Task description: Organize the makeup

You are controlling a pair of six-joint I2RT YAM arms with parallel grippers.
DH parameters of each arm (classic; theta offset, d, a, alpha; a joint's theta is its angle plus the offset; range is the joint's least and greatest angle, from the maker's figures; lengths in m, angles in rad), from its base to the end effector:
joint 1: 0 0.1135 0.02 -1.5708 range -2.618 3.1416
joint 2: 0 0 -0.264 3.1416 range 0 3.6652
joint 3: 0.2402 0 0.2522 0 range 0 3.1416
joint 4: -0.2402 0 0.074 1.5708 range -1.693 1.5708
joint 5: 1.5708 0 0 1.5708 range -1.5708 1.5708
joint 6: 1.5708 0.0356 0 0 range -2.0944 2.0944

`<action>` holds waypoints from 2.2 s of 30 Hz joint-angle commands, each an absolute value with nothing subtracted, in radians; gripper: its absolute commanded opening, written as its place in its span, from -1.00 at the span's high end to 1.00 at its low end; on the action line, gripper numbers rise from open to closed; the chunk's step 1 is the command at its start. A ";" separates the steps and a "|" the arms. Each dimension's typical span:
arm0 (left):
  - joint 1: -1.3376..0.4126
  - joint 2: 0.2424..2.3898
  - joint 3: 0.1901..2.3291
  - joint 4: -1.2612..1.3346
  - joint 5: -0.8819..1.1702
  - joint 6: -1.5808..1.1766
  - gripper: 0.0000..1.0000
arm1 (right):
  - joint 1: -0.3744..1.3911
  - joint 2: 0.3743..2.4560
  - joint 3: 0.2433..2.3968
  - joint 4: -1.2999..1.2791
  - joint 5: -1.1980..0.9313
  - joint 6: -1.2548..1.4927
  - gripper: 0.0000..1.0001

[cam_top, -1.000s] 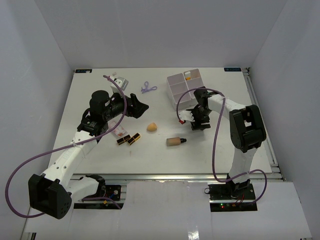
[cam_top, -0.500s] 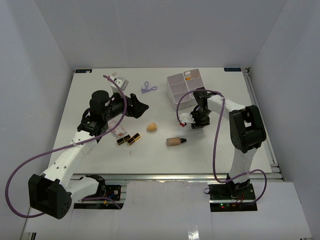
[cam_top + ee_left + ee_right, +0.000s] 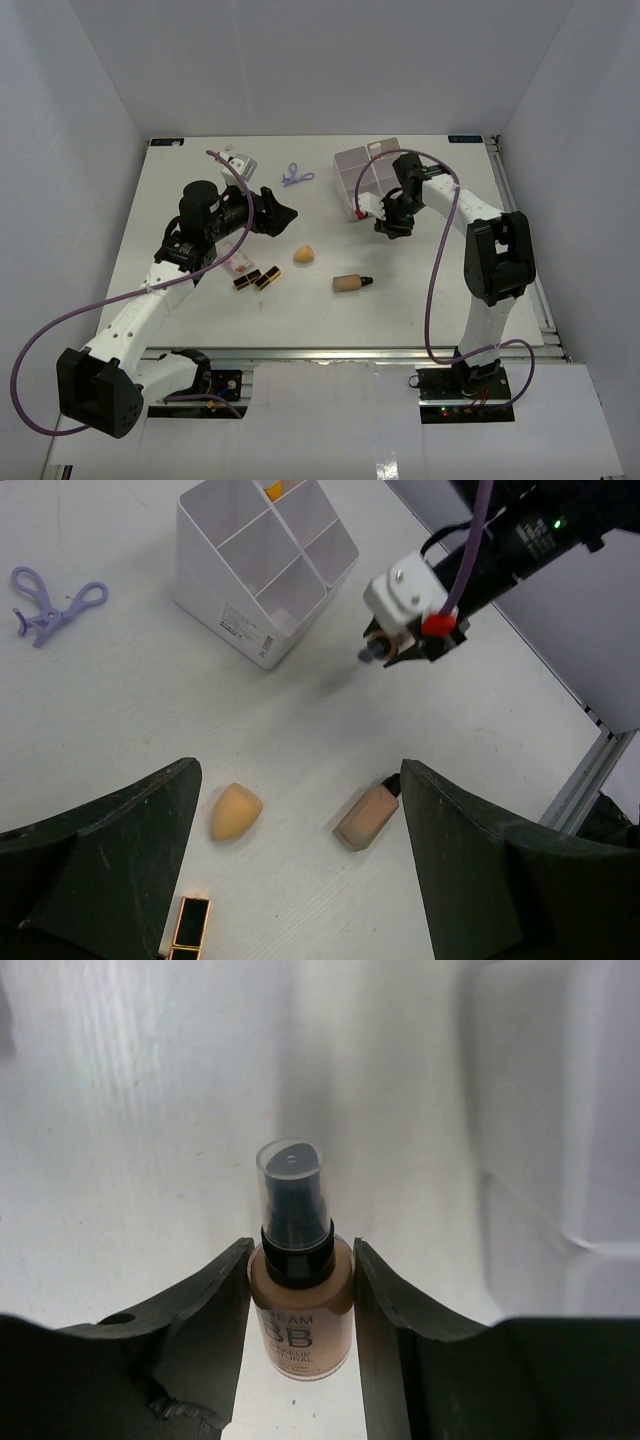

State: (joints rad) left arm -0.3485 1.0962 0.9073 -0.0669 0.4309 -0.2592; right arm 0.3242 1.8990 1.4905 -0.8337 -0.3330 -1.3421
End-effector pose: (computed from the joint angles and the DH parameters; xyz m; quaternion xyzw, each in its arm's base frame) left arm 0.2338 -0.1008 0.3343 0.1650 0.7666 -0.3401 0.5190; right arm 0.3645 0.1348 0.2193 -0.7382 0.6343 0.0642 0.2205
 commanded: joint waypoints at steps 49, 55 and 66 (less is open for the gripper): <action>-0.341 1.139 0.894 -0.044 0.444 -0.239 -0.83 | 0.093 1.806 0.968 0.950 -0.455 -0.037 0.82; -0.341 1.144 0.894 -0.044 0.443 -0.238 -0.83 | 0.089 1.844 0.987 0.992 -0.459 -0.008 0.76; -0.339 1.154 0.894 -0.046 0.443 -0.236 -0.83 | 0.089 1.909 1.015 1.025 -0.449 -0.012 0.56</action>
